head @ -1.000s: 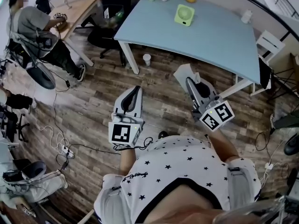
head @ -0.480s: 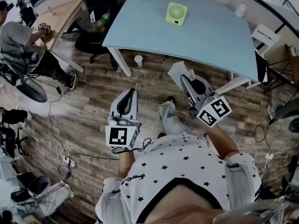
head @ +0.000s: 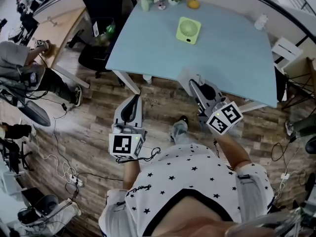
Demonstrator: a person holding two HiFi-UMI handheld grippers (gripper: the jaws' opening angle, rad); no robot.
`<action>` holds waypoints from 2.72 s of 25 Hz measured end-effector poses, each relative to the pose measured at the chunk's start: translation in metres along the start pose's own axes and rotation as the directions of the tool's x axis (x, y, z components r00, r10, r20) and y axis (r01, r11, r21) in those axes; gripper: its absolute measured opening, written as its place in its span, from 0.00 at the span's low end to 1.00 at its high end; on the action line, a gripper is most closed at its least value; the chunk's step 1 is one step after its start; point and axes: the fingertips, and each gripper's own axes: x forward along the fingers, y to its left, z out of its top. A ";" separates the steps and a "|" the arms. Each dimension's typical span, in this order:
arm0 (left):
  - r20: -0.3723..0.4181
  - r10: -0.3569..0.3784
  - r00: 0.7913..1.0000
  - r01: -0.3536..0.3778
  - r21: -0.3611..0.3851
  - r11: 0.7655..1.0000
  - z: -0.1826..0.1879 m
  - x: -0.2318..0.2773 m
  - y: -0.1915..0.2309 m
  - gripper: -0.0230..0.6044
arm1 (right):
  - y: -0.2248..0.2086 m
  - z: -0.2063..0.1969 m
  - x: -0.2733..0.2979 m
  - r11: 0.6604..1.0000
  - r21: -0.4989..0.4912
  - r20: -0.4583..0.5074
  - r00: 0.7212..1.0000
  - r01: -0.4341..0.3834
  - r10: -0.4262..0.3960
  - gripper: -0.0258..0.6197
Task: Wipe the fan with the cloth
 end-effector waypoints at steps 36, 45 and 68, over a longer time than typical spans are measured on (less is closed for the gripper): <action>-0.024 -0.360 0.933 0.361 0.045 0.932 0.023 0.313 0.076 0.09 | -0.237 -0.032 0.153 0.928 -0.060 -0.109 0.921 0.369 -0.373 0.07; 0.013 -0.413 0.911 0.413 0.010 0.911 0.017 0.358 0.123 0.09 | -0.283 -0.069 0.219 0.887 -0.167 -0.208 0.865 0.430 -0.458 0.07; 0.014 -0.446 0.895 0.446 -0.084 0.891 -0.003 0.410 0.167 0.09 | -0.357 -0.111 0.257 0.805 -0.146 -0.308 0.747 0.575 -0.589 0.07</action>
